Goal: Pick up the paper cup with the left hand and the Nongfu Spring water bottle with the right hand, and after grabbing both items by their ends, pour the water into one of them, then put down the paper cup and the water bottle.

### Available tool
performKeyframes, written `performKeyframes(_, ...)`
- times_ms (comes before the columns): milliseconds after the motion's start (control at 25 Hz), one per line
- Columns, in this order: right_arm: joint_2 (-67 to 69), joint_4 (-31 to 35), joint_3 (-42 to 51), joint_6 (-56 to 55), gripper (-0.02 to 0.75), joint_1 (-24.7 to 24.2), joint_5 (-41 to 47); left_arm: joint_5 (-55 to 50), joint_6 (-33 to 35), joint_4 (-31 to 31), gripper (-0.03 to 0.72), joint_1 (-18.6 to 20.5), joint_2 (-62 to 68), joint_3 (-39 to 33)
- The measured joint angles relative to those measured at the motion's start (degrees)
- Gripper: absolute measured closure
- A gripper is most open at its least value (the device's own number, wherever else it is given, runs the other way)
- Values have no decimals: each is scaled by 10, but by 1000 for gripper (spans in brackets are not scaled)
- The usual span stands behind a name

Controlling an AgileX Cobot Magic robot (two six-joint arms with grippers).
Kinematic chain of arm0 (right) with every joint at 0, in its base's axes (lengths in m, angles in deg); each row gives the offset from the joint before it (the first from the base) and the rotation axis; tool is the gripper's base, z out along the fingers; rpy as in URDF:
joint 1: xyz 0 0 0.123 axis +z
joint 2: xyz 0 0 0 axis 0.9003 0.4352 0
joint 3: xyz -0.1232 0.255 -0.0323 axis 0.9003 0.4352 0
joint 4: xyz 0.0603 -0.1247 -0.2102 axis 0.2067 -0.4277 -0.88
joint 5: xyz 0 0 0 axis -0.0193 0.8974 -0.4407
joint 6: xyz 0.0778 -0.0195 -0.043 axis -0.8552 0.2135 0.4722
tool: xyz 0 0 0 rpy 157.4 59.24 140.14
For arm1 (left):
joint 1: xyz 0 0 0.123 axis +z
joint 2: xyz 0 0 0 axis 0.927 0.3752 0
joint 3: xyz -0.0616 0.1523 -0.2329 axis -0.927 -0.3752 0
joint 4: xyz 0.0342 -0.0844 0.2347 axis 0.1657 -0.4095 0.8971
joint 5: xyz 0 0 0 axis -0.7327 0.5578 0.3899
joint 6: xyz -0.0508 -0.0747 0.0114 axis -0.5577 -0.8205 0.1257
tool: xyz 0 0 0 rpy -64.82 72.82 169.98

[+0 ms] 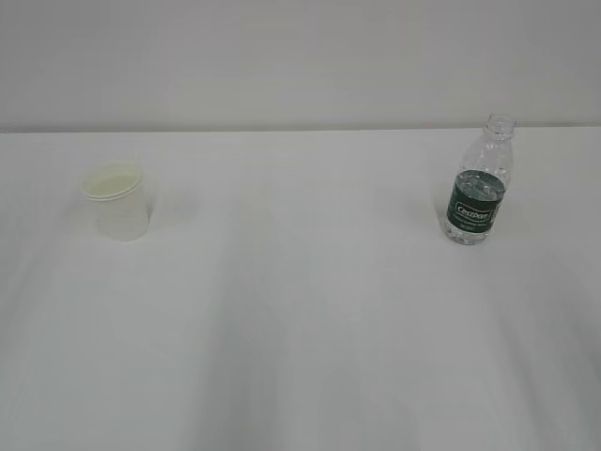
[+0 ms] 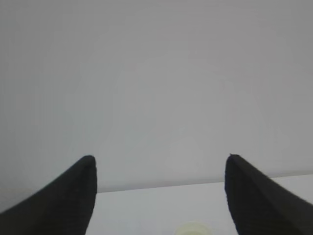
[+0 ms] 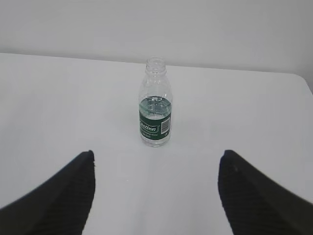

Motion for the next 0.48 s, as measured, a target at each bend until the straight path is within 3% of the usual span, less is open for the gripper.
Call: performKeyframes(480, -65, 1, -52, 0, 150, 0, 123, -214, 0, -5, 111, 0, -153, 0)
